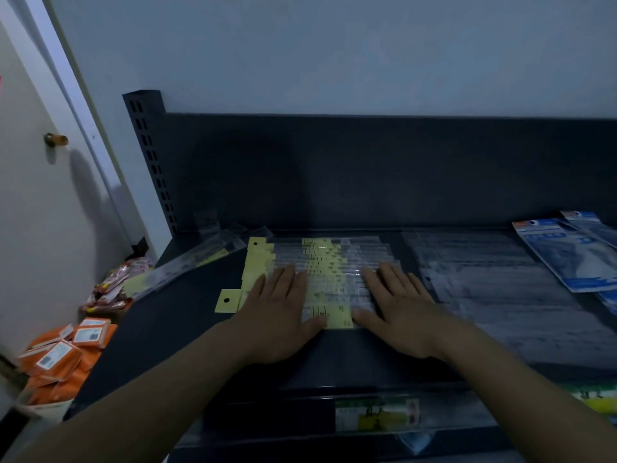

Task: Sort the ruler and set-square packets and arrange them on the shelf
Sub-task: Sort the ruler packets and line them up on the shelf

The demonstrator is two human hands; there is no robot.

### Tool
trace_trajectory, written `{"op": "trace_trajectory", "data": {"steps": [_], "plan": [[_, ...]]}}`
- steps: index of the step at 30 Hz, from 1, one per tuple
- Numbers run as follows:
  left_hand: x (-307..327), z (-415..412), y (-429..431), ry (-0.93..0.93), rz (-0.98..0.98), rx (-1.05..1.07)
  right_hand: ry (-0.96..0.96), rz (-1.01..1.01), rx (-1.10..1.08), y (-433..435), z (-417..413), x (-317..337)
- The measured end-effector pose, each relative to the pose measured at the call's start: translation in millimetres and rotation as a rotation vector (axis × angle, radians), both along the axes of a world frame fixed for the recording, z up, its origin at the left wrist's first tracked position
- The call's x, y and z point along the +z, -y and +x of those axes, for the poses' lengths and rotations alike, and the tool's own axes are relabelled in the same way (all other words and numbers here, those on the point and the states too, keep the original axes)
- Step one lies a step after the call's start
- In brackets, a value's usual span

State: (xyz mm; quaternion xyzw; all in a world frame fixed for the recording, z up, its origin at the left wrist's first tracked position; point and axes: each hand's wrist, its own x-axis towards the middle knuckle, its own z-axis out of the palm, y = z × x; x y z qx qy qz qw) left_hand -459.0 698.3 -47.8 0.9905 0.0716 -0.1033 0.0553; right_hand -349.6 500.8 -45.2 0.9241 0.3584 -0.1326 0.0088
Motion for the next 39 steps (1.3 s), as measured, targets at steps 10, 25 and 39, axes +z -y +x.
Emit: {"op": "trace_trajectory", "data": {"steps": [10,25,39], "plan": [[1,-34,-14,-0.012,-0.055,0.128,-0.089,0.101,-0.005,20,-18,3],[11,-68,-25,0.343,-0.076,0.196,-0.129,0.225,0.033,41,-30,-4],[12,-55,-43,0.364,-0.125,0.344,0.184,0.487,0.019,52,-35,-10]]}}
